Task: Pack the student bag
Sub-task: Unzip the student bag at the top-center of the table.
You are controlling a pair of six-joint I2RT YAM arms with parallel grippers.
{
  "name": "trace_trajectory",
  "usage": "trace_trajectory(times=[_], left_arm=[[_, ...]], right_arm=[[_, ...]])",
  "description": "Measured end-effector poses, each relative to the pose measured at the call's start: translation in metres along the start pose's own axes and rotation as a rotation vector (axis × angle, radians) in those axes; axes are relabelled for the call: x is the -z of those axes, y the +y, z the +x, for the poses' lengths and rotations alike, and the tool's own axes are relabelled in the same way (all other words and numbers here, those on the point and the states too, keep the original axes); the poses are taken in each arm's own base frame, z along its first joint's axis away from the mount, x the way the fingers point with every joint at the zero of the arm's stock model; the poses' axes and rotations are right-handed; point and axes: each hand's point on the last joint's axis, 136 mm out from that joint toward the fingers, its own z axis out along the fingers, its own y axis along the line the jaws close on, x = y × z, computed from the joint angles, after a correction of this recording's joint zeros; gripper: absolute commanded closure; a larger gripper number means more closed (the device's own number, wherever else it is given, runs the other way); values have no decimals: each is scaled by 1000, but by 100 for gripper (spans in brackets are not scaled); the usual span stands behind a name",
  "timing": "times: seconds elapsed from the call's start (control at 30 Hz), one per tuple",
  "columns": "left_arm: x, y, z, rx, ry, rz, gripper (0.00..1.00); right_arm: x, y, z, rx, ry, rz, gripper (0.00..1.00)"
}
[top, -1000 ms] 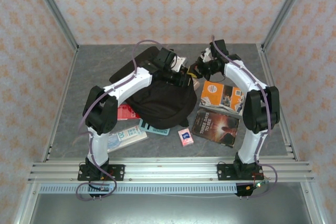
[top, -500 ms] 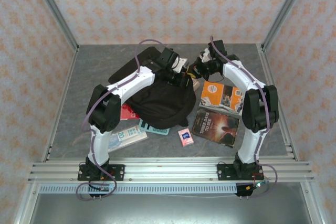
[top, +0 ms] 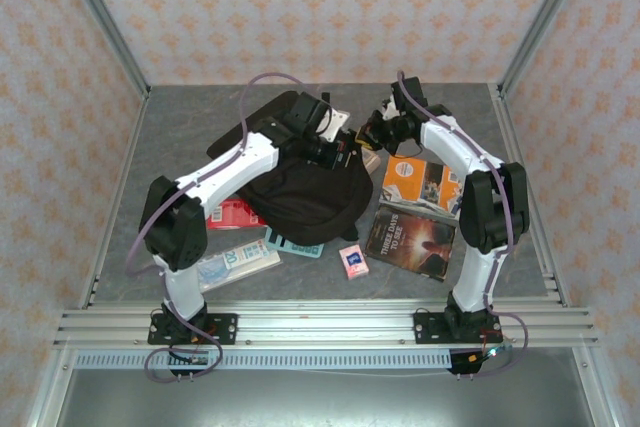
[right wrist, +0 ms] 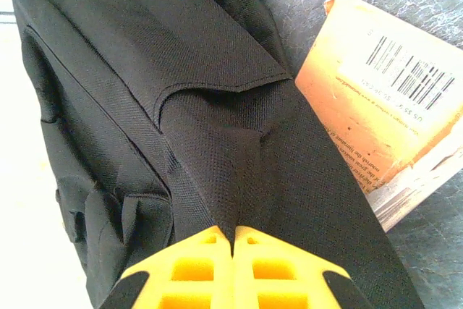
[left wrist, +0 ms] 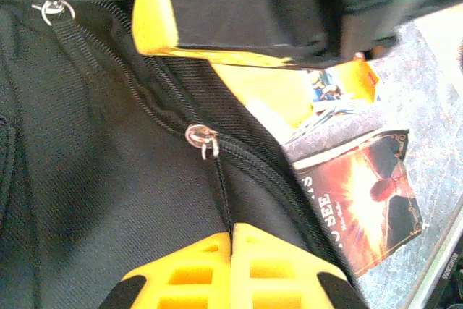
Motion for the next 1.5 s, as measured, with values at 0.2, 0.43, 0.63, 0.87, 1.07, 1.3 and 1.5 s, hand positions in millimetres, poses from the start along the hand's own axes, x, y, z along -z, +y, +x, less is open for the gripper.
trace_trajectory(times=[0.2,0.43,0.63,0.87,1.07,1.3,1.5], left_arm=[[8,1,2,-13,-12,-27,100],[4,-8,11,-25,10,-17,100],[7,-34,40,-61,63,15,100],[21,-42,53,-86,58,2,92],[32,-14,36,-46,9,-72,49],[1,-5,7,-17,-1,-50,54],[-36,-1,10,26,52,24,54]], right_arm=[[-2,2,0,-13,-6,-9,100],[-5,-6,-1,-21,-18,13,100],[-4,-14,-11,-38,-63,42,100],[-2,-15,-18,-53,-92,44,100],[-4,-16,-16,-50,-83,31,100],[-1,-2,-12,-25,-64,-28,100],[1,4,-9,-16,-46,-63,100]])
